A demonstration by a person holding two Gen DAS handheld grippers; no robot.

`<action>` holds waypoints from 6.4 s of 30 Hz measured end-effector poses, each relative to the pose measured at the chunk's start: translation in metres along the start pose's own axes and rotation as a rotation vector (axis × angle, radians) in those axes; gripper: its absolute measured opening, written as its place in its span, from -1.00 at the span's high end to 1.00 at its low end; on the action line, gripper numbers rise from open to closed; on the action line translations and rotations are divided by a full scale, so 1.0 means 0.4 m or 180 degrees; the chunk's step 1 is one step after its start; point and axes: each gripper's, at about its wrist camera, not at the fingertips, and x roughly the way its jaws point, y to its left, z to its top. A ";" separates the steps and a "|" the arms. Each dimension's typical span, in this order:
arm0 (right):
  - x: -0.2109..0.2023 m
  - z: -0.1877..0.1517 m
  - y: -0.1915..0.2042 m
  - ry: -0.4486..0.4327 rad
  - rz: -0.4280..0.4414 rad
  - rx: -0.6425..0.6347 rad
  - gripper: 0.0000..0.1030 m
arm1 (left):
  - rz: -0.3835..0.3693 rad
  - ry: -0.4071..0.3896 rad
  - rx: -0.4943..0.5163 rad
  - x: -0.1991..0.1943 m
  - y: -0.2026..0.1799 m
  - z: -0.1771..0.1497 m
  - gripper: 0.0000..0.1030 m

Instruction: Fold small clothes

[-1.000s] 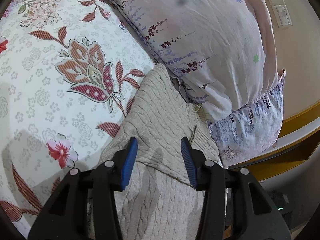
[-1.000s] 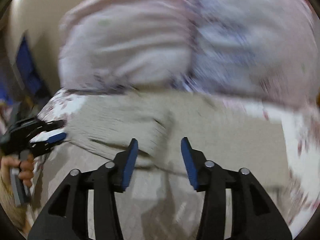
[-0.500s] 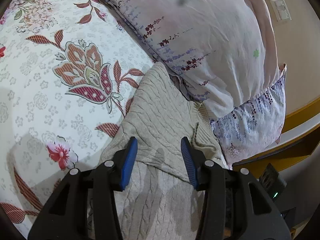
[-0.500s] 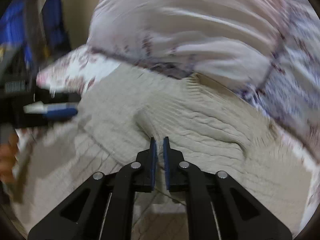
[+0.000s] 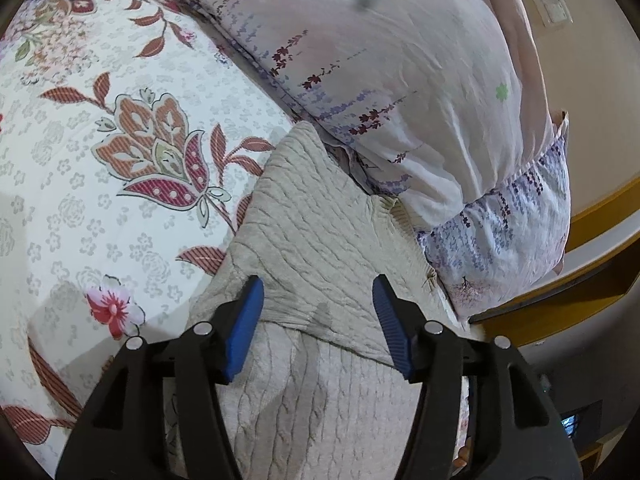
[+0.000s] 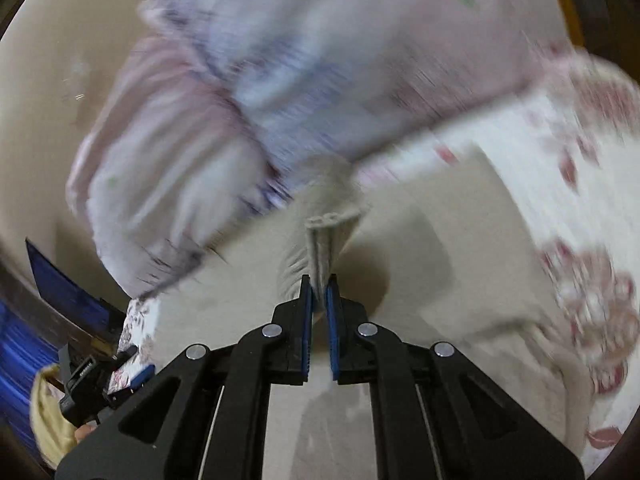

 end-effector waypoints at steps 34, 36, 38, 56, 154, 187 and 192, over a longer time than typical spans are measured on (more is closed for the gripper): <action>0.055 0.084 -0.058 0.0215 -0.0375 0.0004 0.68 | 0.0106 0.0082 0.0318 0.014 -0.032 0.002 -0.26; 0.049 0.075 -0.058 0.0230 -0.0389 -0.0044 0.67 | 0.0093 0.0080 0.0333 0.016 -0.031 0.003 -0.28; 0.052 0.066 -0.059 0.0210 -0.0458 -0.0143 0.88 | 0.0110 0.0073 0.0365 0.021 -0.034 0.002 -0.29; -0.105 0.006 -0.045 0.0015 -0.0461 -0.0360 0.07 | -0.0022 0.0139 0.0550 -0.078 -0.009 -0.020 -0.30; 0.055 0.174 -0.119 -0.0144 0.0035 0.0280 0.63 | -0.0224 0.0335 0.0332 0.185 -0.066 0.156 0.86; -0.058 0.046 -0.123 -0.0005 -0.0837 -0.0628 0.71 | 0.0563 0.0200 0.1249 0.078 -0.079 0.048 0.45; -0.095 0.047 -0.107 -0.0119 -0.0737 -0.0587 0.84 | 0.0591 0.0245 0.1350 0.070 -0.079 0.039 0.86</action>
